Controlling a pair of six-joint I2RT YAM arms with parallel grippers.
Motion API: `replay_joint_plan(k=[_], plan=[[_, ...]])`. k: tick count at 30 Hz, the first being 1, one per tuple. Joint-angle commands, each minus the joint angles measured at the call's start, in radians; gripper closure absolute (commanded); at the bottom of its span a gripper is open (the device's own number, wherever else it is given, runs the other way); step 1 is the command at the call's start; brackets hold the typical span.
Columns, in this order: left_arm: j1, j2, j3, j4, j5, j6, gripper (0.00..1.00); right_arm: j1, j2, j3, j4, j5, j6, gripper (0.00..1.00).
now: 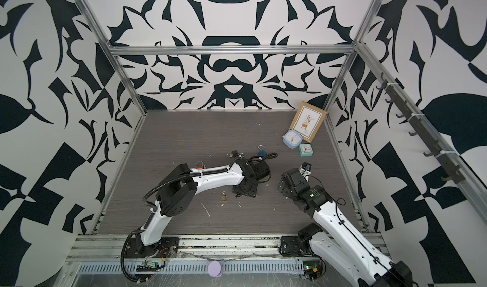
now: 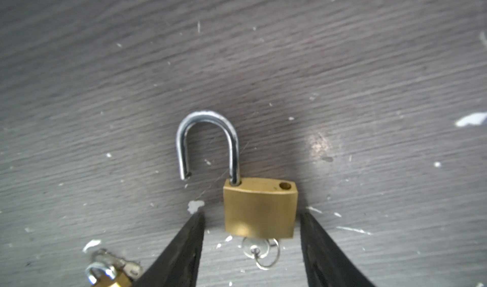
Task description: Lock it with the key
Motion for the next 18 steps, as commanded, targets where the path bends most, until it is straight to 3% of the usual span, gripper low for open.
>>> replay_joint_plan(k=[1, 10, 18], plan=[[0.003, 0.043, 0.025, -0.030, -0.010, 0.000, 0.39, -0.004, -0.014, 0.011, 0.006, 0.022, -0.006, 0.00], [0.009, 0.075, 0.058, -0.069, -0.038, 0.000, 0.43, -0.007, -0.031, 0.007, 0.005, 0.028, -0.012, 0.00], [0.009, 0.072, 0.055, -0.078, -0.049, 0.000, 0.57, -0.007, -0.031, 0.007, 0.003, 0.029, -0.013, 0.00]])
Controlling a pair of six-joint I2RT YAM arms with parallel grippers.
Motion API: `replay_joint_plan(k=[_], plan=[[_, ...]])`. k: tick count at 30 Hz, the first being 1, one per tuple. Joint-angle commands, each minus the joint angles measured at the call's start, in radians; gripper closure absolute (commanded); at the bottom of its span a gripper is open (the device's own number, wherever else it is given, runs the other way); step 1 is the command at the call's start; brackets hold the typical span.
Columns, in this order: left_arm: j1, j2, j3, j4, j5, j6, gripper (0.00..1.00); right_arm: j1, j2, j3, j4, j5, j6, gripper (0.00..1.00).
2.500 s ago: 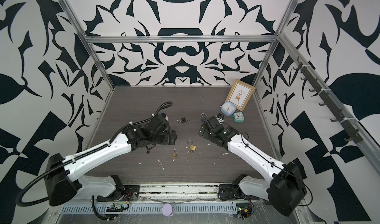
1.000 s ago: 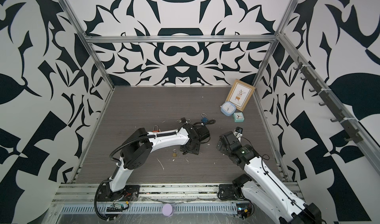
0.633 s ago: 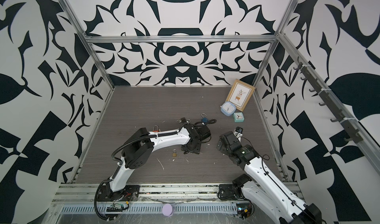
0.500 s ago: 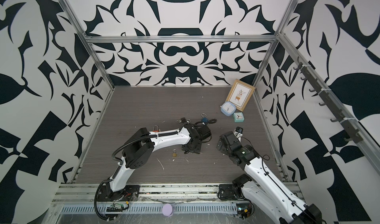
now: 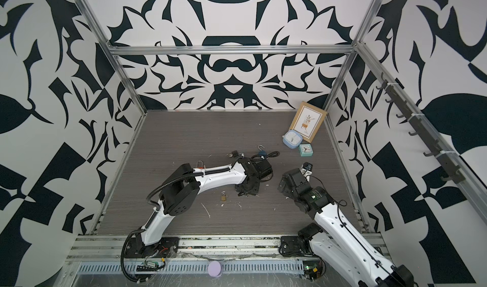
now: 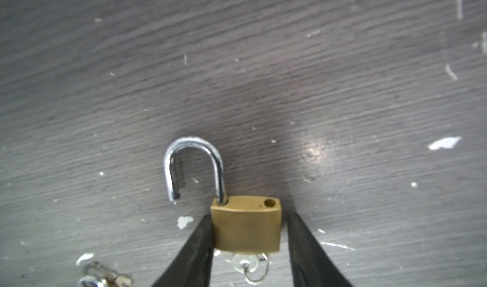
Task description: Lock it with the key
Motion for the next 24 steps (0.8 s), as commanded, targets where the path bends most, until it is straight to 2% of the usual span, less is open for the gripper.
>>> replay_joint_plan(k=[1, 6, 9, 11, 12, 15, 19, 22, 24], plan=[[0.008, 0.033, -0.002, -0.062, -0.030, 0.000, 0.61, -0.003, -0.005, 0.009, 0.003, 0.025, -0.010, 0.00], [0.008, -0.003, -0.016, -0.042, -0.049, 0.044, 0.80, -0.005, 0.009, 0.029, 0.003, 0.001, -0.020, 0.00], [0.011, -0.066, -0.051, 0.010, -0.067, 0.111, 0.89, -0.005, 0.006, 0.062, 0.006, -0.019, -0.048, 0.00], [0.019, -0.131, -0.091, 0.061, -0.072, 0.178, 1.00, -0.005, -0.001, 0.093, 0.012, -0.035, -0.077, 0.00], [0.024, -0.168, -0.115, 0.109, -0.072, 0.218, 1.00, -0.005, -0.006, 0.110, 0.019, -0.044, -0.089, 0.00], [0.048, -0.304, -0.221, 0.260, -0.025, 0.407, 1.00, -0.007, -0.012, 0.172, 0.036, -0.054, -0.102, 0.00], [0.108, -0.500, -0.399, 0.454, 0.137, 0.703, 1.00, -0.009, 0.028, 0.275, 0.036, -0.072, -0.099, 0.00], [0.163, -0.623, -0.517, 0.535, 0.296, 0.904, 1.00, -0.011, 0.083, 0.352, 0.044, -0.141, -0.124, 0.00], [0.190, -0.685, -0.567, 0.544, 0.355, 1.014, 1.00, -0.011, 0.115, 0.393, 0.066, -0.250, -0.164, 0.00]])
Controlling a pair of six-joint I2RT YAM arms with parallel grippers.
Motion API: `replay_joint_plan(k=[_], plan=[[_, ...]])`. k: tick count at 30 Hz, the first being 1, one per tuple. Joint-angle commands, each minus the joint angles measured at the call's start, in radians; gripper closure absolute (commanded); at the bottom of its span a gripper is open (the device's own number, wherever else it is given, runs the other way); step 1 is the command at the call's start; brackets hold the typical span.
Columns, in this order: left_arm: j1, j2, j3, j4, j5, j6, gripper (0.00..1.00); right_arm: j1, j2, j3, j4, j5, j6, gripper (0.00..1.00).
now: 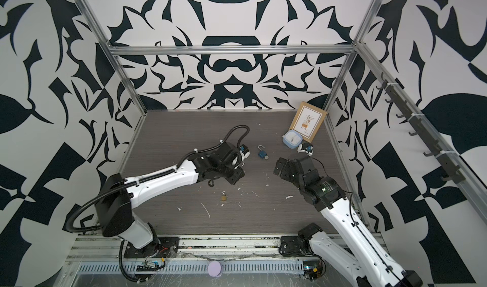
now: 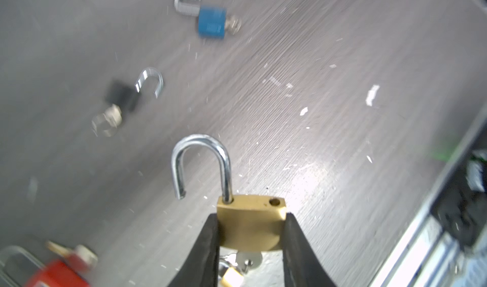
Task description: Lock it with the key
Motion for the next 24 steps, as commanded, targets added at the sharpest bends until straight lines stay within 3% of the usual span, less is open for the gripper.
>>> replay_joint_plan(k=[1, 5, 8, 16, 24], plan=[[0.034, -0.074, -0.081, 0.092, 0.186, 0.324, 1.00, -0.002, 0.047, 0.078, 0.059, -0.166, -0.076, 0.00], [0.041, -0.166, -0.167, 0.057, 0.316, 0.638, 1.00, -0.004, 0.087, 0.121, 0.136, -0.372, -0.130, 0.03], [0.041, -0.230, -0.233, 0.088, 0.342, 0.742, 1.00, -0.003, 0.129, 0.131, 0.156, -0.485, -0.147, 0.05], [0.042, -0.298, -0.289, 0.100, 0.428, 0.820, 1.00, 0.016, 0.303, 0.150, 0.135, -0.639, -0.109, 0.13], [0.042, -0.338, -0.309, 0.124, 0.416, 0.810, 1.00, 0.108, 0.382, 0.179, 0.153, -0.639, -0.136, 0.15]])
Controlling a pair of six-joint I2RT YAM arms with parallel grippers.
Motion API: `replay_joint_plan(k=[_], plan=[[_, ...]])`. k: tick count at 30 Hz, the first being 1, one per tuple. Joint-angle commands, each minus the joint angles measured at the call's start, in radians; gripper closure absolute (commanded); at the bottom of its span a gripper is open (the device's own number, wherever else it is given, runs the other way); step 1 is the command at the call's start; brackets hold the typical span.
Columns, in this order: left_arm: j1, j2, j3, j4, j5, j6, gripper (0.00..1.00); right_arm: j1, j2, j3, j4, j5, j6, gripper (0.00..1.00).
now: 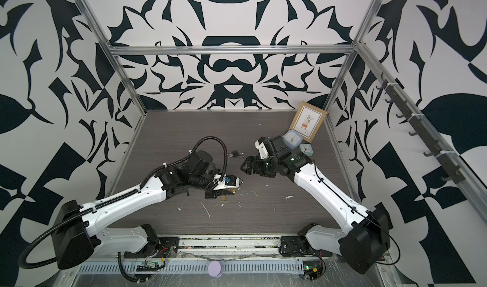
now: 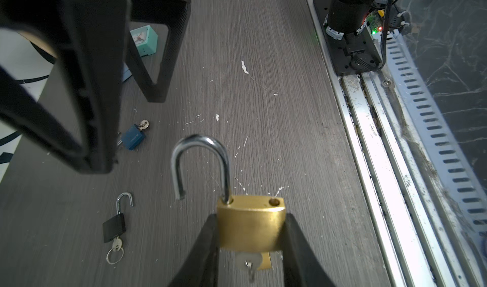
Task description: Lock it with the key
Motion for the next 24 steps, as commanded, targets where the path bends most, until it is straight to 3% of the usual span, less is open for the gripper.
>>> replay_joint_plan(k=[1, 7, 24], plan=[[0.001, -0.014, -0.001, 0.034, 0.025, 0.022, 1.00, 0.023, -0.011, 0.049, 0.030, -0.029, -0.018, 0.15], [0.001, 0.006, 0.025, 0.033, 0.004, 0.006, 1.00, 0.040, -0.031, 0.010, 0.035, -0.032, -0.022, 0.18], [0.001, 0.007, 0.030, 0.100, -0.033, -0.036, 1.00, 0.042, -0.114, -0.085, 0.002, -0.012, -0.027, 0.39]])
